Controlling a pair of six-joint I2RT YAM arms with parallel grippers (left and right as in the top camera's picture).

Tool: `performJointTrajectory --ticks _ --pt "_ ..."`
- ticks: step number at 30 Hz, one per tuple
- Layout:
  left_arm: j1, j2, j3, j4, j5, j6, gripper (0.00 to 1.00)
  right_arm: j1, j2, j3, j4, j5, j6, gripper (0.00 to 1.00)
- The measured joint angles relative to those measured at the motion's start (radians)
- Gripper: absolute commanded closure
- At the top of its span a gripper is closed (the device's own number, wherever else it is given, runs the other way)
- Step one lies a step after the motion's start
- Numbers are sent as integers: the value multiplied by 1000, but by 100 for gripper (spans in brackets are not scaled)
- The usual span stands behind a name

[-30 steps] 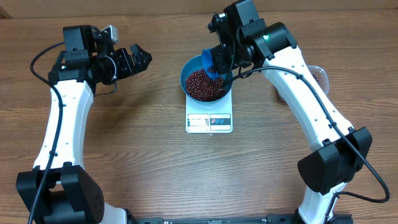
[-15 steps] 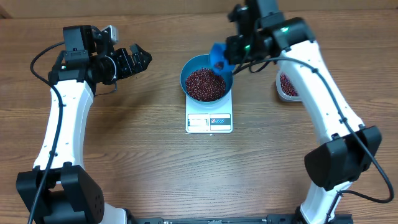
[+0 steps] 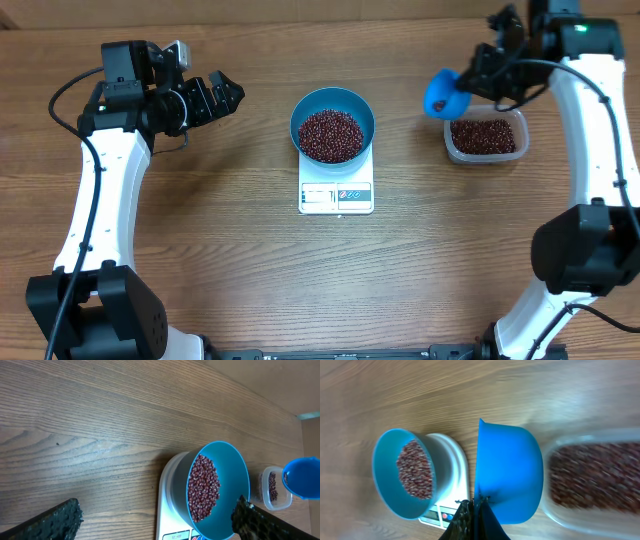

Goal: Scoop item into bowl and weigh 150g on scale
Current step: 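Move the empty scoop right to the clear bean tub, right gripper, then dip the scoop into the beans in the tub, right gripper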

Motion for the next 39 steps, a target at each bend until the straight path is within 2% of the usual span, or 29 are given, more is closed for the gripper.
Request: performJointTrajectory --ticks 6,16,26,34,39 --pt "0 0 0 0 0 0 0 -71 0 0 -48 87 -5 96" --pt "0 0 0 0 0 0 0 -58 0 0 -97 302 -5 96" --pt "0 0 0 0 0 0 1 47 0 0 -102 529 -5 96" --pt "0 0 0 0 0 0 0 189 0 0 -101 789 -6 96" --pt "0 0 0 0 0 0 1 244 0 0 -93 863 -5 96"
